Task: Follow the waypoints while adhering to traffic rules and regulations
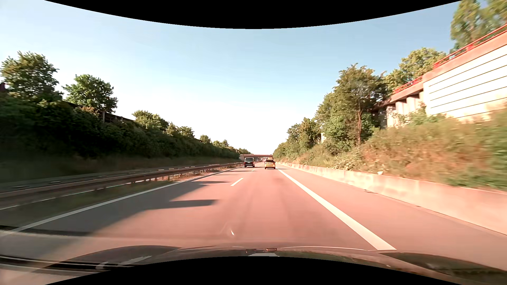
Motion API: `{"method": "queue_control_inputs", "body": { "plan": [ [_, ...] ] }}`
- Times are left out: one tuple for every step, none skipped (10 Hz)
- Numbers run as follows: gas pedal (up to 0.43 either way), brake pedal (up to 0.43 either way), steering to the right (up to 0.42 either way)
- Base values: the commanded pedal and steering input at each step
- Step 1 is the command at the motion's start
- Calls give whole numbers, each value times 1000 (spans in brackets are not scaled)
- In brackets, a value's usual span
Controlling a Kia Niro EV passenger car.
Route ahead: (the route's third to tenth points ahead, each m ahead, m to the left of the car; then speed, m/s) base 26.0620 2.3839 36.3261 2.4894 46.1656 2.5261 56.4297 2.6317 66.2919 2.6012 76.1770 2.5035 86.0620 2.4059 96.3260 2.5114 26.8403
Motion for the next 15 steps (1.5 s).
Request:
{"method": "queue_control_inputs", "body": {
  "plan": [
    [197,6,-1],
    [209,6,-1],
    [209,6,-1],
    [209,6,-1],
    [209,6,-1],
    [209,6,-1],
    [209,6,-1],
    [209,6,-1],
    [209,6,-1],
    [209,6,-1],
    [209,6,-1],
    [209,6,-1],
    [209,6,-1],
    [209,6,0],
    [209,6,0]
  ]
}}
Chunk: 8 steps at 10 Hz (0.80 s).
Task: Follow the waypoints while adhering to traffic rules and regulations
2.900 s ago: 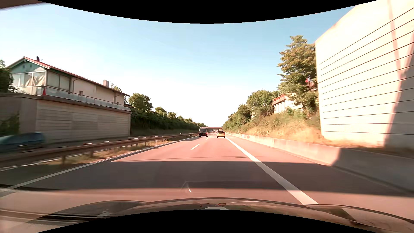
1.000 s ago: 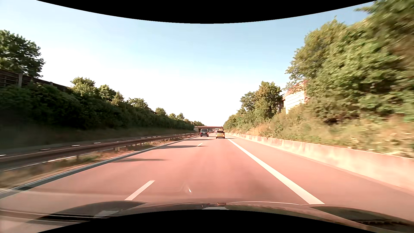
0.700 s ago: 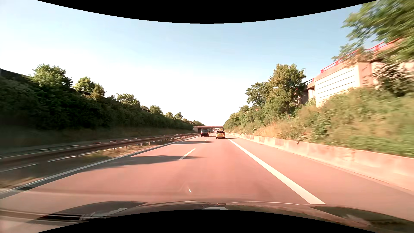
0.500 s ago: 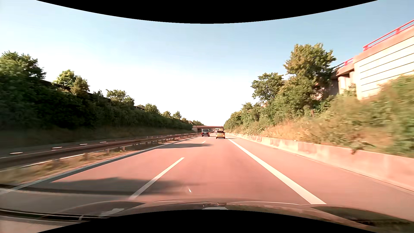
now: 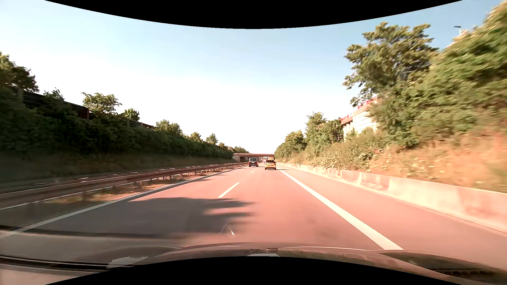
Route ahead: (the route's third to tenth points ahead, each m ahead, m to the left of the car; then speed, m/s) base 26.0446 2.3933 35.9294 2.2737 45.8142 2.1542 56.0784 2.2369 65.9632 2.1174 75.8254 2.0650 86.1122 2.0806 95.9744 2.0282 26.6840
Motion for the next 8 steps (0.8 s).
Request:
{"method": "queue_control_inputs", "body": {
  "plan": [
    [209,6,0],
    [209,6,0],
    [209,6,0],
    [209,6,0],
    [209,6,0],
    [209,6,0],
    [209,6,0],
    [209,6,0]
  ]
}}
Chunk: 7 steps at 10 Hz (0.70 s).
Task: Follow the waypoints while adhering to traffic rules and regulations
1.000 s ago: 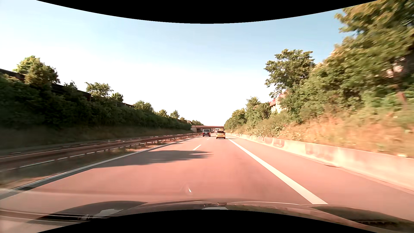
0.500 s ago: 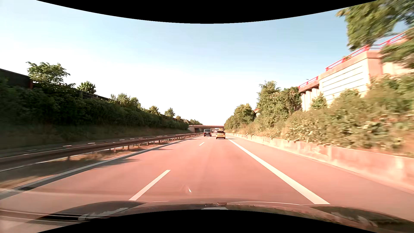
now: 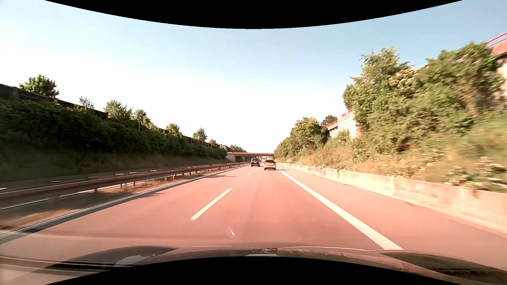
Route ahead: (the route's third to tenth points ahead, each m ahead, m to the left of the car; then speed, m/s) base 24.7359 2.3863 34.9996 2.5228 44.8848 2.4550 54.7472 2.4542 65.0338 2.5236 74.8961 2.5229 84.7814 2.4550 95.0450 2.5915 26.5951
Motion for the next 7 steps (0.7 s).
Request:
{"method": "queue_control_inputs", "body": {
  "plan": [
    [209,6,0],
    [209,6,0],
    [209,6,0],
    [209,6,0],
    [209,6,0],
    [209,6,-1],
    [209,6,-1]
  ]
}}
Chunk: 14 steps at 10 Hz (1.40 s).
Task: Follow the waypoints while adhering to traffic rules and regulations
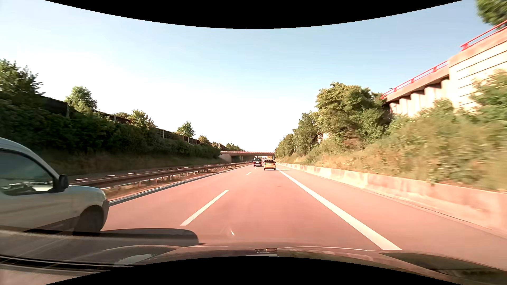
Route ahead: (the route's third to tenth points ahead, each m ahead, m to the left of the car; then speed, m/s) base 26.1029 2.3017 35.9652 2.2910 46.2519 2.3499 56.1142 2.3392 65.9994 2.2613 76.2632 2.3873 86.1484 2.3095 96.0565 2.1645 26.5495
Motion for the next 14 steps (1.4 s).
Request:
{"method": "queue_control_inputs", "body": {
  "plan": [
    [209,6,-1],
    [209,6,-1],
    [209,6,-1],
    [209,6,-1],
    [209,6,-1],
    [209,6,-1],
    [209,6,-1],
    [209,6,-1],
    [209,6,-1],
    [209,6,-1],
    [209,6,-1],
    [209,6,-1],
    [209,6,-1],
    [209,6,-1]
  ]
}}
